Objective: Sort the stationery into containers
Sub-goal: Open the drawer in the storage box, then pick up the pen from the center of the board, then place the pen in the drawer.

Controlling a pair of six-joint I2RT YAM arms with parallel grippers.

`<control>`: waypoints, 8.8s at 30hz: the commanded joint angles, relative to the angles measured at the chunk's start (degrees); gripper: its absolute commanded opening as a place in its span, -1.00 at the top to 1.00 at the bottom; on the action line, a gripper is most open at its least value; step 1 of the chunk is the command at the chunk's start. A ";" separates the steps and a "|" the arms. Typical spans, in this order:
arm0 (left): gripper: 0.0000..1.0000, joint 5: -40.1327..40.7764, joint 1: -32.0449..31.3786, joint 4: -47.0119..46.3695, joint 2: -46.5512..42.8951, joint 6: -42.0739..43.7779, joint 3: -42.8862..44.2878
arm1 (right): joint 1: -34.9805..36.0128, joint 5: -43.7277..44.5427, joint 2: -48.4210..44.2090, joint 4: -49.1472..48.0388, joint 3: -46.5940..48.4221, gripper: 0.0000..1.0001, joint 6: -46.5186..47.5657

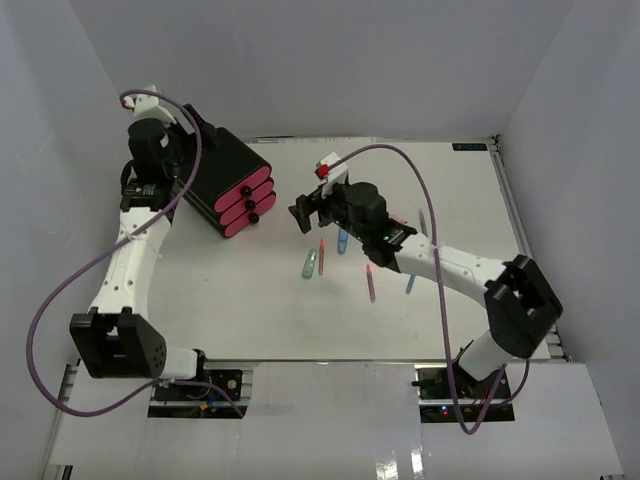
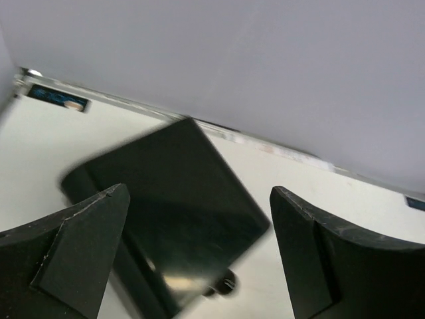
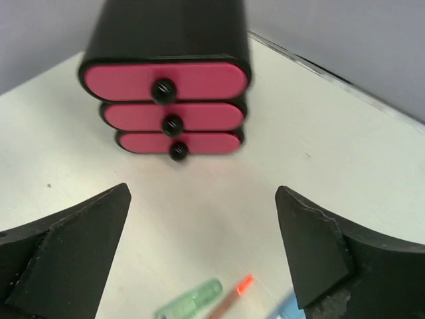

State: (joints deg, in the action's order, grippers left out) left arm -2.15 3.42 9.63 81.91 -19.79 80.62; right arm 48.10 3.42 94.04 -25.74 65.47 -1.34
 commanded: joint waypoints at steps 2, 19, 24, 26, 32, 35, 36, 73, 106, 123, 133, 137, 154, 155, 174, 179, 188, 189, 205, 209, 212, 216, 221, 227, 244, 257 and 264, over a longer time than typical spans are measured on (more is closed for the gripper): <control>-0.96 13.56 -12.79 4.60 -7.63 -6.47 -8.17 | -1.16 10.19 -12.54 6.48 -7.27 -0.94 -0.24; -0.65 50.66 -36.20 12.17 9.40 -23.97 -11.27 | -3.97 23.29 -54.30 18.62 -36.90 -0.80 -3.58; -0.40 57.60 -36.12 12.34 12.92 -27.93 -11.71 | -4.15 24.35 -58.44 18.53 -39.46 -0.80 -3.49; -0.32 60.15 -36.03 12.26 13.71 -29.94 -11.98 | -4.24 24.18 -58.44 18.53 -39.28 -0.80 -3.23; -0.22 60.60 -34.10 10.42 15.56 -31.45 -12.06 | -4.15 23.47 -59.15 18.62 -39.63 -0.80 -3.23; -0.22 60.43 -33.74 7.88 16.18 -30.14 -12.50 | -4.15 23.47 -59.94 18.53 -39.81 -0.81 -3.23; -0.22 60.25 -33.74 6.99 16.18 -29.61 -12.94 | -4.15 23.47 -59.94 18.53 -39.81 -0.80 -3.14; -0.29 58.49 -32.51 0.39 21.27 -25.56 -12.42 | -4.15 21.10 -58.62 18.44 -40.33 -0.80 -3.14; 0.35 50.94 -37.08 18.40 16.44 -35.22 -10.22 | -4.15 19.96 -60.73 17.39 -40.86 -0.80 -3.40; -0.05 46.63 -40.25 25.53 14.07 -39.89 -10.84 | -4.15 19.17 -62.75 17.39 -41.22 -0.80 -3.49; -0.57 41.01 -40.25 25.53 11.52 -37.16 -9.08 | -4.24 17.41 -63.28 18.52 -40.07 -0.80 -3.05; -0.74 37.75 -40.33 25.44 9.06 -35.76 -8.46 | -4.24 17.14 -63.01 20.63 -38.76 -0.80 -2.79; -0.90 8.95 -41.21 15.71 5.19 -12.84 -7.66 | -4.24 23.99 -60.12 32.85 -32.69 -0.82 -5.68; -0.91 8.22 -41.13 14.90 4.76 -9.60 -8.11 | -4.24 24.52 -58.98 33.73 -32.08 -0.84 -6.91; -0.95 -14.62 -39.19 5.59 7.22 9.42 -10.48 | -22.16 15.74 -35.33 42.17 -25.56 -0.91 -22.29; -0.95 -16.39 -39.19 3.03 5.98 6.96 -13.82 | -23.05 16.44 -29.45 42.00 -28.03 -0.67 -27.12; -0.95 -12.35 -39.19 3.20 5.45 6.96 -14.26 | -23.40 15.48 -22.06 38.22 -31.37 -0.36 -31.79; -0.95 -12.18 -39.19 3.20 5.54 6.87 -14.26 | -23.40 15.48 -20.84 37.69 -31.54 -0.35 -32.14; -0.95 -14.81 -39.19 3.12 6.33 4.68 -13.91 | -23.93 19.17 -20.82 35.75 -36.29 0.74 -34.69; -0.95 -17.53 -39.28 1.63 6.07 1.52 -14.08 | -23.93 18.73 -26.60 38.12 -35.24 0.85 -32.77; -0.95 -21.13 -39.28 -0.31 6.33 -4.62 -14.00 | -23.66 17.15 -32.66 38.66 -34.01 0.85 -29.17; -0.95 -26.41 -39.63 -6.01 5.98 -15.43 -14.44 | -22.96 10.40 -40.32 34.28 -33.48 0.85 -23.29; -0.95 -24.84 -42.79 -13.39 6.77 -23.88 -12.16 | -22.61 -2.78 -46.21 26.45 -35.14 0.85 -19.84; -0.95 -16.94 -47.89 -14.90 10.64 -26.08 -7.23 | -22.34 -11.06 -49.56 17.31 -35.94 0.82 -17.99; -0.05 -7.43 -53.43 -15.08 17.14 -29.34 -3.54 | -22.26 -14.41 -51.24 11.50 -38.75 0.76 -18.25; 0.77 -7.43 -53.61 -14.82 15.48 -25.49 -5.83 | -22.34 -13.97 -50.97 11.50 -39.54 0.21 -18.08; 0.75 3.54 -51.59 0.63 12.75 -9.52 -2.40 | -22.34 -9.93 -52.29 17.20 -38.32 -0.55 -15.01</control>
State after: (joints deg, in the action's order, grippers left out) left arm -5.54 -49.47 1.58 98.98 -39.31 75.18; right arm 25.58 -9.02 42.92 -10.41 26.35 -18.61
